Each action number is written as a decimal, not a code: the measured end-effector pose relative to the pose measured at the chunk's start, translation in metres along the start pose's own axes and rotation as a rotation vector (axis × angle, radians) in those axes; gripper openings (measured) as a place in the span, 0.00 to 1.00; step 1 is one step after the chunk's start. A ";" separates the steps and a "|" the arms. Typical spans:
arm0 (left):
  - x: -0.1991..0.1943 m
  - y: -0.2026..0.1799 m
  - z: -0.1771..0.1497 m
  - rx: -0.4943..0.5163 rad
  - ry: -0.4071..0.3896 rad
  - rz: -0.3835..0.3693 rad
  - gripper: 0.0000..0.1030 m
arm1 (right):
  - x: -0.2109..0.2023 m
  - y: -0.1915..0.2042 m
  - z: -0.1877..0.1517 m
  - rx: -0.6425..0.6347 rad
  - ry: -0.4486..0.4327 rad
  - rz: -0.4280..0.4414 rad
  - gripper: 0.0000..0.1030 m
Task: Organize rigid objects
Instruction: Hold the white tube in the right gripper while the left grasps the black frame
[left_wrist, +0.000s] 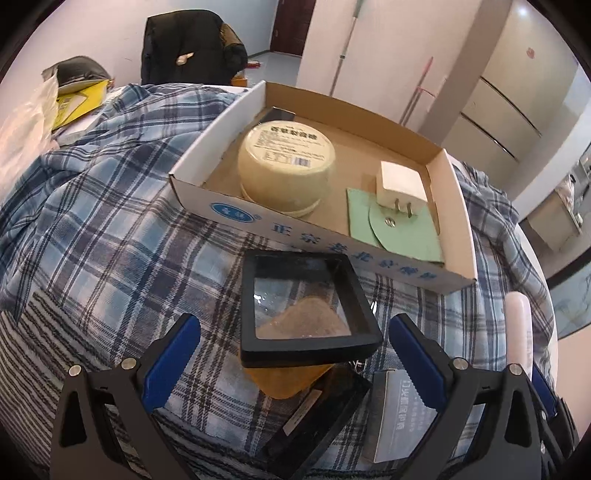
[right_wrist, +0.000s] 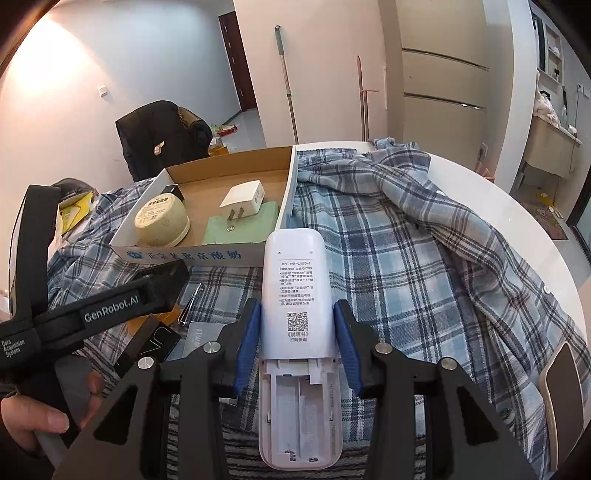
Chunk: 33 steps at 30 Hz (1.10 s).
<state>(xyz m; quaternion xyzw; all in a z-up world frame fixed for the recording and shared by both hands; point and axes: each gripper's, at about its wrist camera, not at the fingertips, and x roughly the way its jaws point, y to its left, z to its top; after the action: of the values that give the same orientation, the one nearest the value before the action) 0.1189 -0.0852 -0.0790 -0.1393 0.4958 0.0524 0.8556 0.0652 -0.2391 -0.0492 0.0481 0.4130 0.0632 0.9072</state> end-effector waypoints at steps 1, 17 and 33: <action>0.000 0.001 0.000 0.004 0.004 -0.003 1.00 | 0.000 0.000 0.000 0.000 0.001 0.000 0.38; -0.031 0.033 -0.008 0.256 0.000 -0.117 0.71 | 0.000 0.001 -0.001 -0.009 0.000 -0.003 0.38; -0.047 0.081 -0.037 0.337 -0.010 -0.117 0.82 | 0.012 0.003 -0.004 -0.031 0.027 -0.020 0.38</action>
<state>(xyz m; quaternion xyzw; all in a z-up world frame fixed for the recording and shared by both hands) 0.0462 -0.0157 -0.0710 -0.0222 0.4841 -0.0809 0.8710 0.0693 -0.2342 -0.0603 0.0289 0.4247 0.0613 0.9028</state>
